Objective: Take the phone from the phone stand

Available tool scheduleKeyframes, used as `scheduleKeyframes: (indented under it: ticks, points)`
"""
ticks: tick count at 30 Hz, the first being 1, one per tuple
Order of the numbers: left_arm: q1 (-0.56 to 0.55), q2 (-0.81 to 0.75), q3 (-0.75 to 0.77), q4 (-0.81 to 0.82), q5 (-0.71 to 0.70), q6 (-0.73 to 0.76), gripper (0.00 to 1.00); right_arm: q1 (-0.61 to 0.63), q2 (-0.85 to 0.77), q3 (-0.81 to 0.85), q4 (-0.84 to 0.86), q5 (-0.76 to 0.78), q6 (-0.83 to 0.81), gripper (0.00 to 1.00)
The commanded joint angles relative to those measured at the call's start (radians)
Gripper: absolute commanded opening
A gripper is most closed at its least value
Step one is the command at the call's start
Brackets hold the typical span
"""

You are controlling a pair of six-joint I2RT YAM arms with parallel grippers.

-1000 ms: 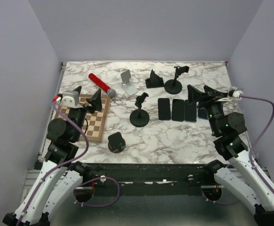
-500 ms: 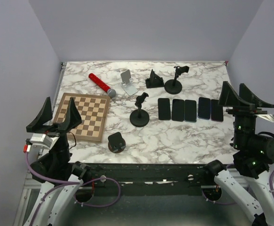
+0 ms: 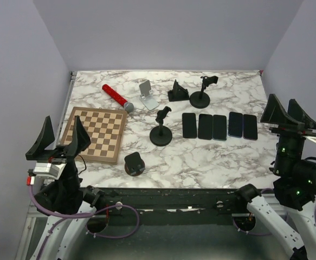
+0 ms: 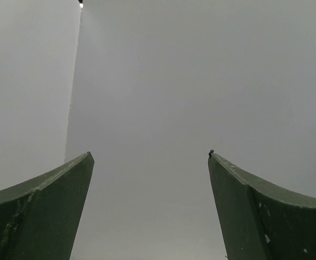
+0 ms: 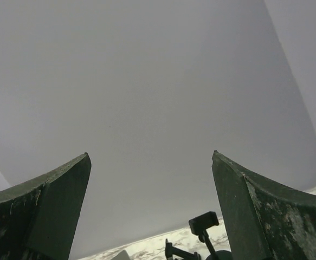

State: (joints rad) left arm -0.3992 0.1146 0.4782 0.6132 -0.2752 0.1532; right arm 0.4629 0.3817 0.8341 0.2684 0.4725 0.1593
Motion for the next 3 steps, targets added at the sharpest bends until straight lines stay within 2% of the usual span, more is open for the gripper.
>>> scheduleKeyframes:
  ticks: [1,3]
  points:
    - [0.008,0.003,-0.006,0.025,-0.022,0.025,0.95,0.0,0.037,0.025,0.002,0.125,0.008,1.0]
    - [0.008,0.005,-0.003,0.019,-0.018,0.018,0.95,0.0,0.033,0.016,0.018,0.092,-0.023,1.0]
